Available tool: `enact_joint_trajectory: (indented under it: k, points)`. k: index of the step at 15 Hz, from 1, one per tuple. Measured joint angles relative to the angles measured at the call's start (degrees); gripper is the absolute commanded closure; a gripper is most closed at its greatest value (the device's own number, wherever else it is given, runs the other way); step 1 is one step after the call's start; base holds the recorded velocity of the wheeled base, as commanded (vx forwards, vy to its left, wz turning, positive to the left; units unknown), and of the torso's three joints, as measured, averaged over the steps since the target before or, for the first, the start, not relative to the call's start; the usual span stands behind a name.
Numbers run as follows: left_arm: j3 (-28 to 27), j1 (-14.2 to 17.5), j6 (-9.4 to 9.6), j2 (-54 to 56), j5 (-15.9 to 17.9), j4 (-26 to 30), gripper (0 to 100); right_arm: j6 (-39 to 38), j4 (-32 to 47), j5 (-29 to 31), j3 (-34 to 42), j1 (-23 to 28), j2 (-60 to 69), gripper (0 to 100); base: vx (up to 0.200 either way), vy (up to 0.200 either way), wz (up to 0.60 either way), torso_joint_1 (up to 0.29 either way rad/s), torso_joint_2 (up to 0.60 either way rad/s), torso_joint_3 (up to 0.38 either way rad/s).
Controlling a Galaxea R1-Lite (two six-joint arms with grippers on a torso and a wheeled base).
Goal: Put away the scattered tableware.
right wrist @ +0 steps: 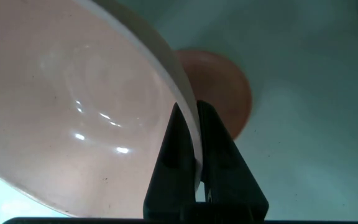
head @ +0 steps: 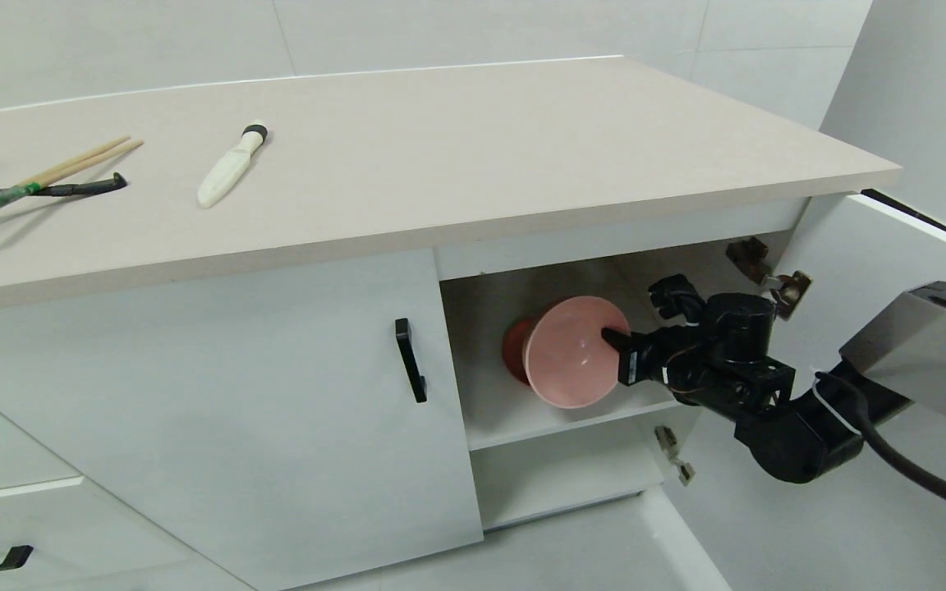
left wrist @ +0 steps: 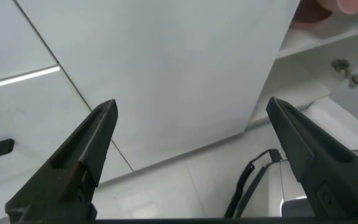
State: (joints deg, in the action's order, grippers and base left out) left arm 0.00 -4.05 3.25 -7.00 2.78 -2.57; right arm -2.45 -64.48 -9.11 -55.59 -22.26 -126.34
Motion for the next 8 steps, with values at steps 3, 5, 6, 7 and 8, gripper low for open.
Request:
enact_joint_trajectory:
  k: [3, 5, 6, 7, 8]
  points:
    - [-0.02, 1.82, 0.22, 2.99, 0.52, 0.00, 0, -0.01, 3.19, 0.00, -5.99, 1.43, -4.04, 100, 0.000, 0.000, 0.00, 0.000, 0.00, 0.000]
    - [-0.02, 3.39, 3.45, 5.33, 4.46, -0.21, 0, -0.01, 5.14, 0.02, -10.03, 2.08, -6.70, 100, 0.000, 0.000, 0.00, 0.000, 0.00, 0.000]
    - [-0.02, 3.69, 3.21, 5.92, 5.62, -0.22, 0, 0.02, 5.57, 0.05, -10.97, 2.19, -7.62, 100, 0.000, 0.000, 0.00, 0.000, 0.00, 0.000]
    - [-0.02, 3.84, 2.44, 6.40, 7.25, -0.13, 0, 0.05, 5.57, 0.07, -11.69, 2.17, -8.45, 100, 0.000, 0.000, 0.00, 0.000, 0.00, 0.000]
    - [0.00, 3.97, 2.40, 6.70, 6.41, -0.16, 0, 0.11, 5.57, 0.09, -12.04, 2.17, -9.02, 100, 0.000, 0.000, 0.00, 0.000, 0.00, 0.000]
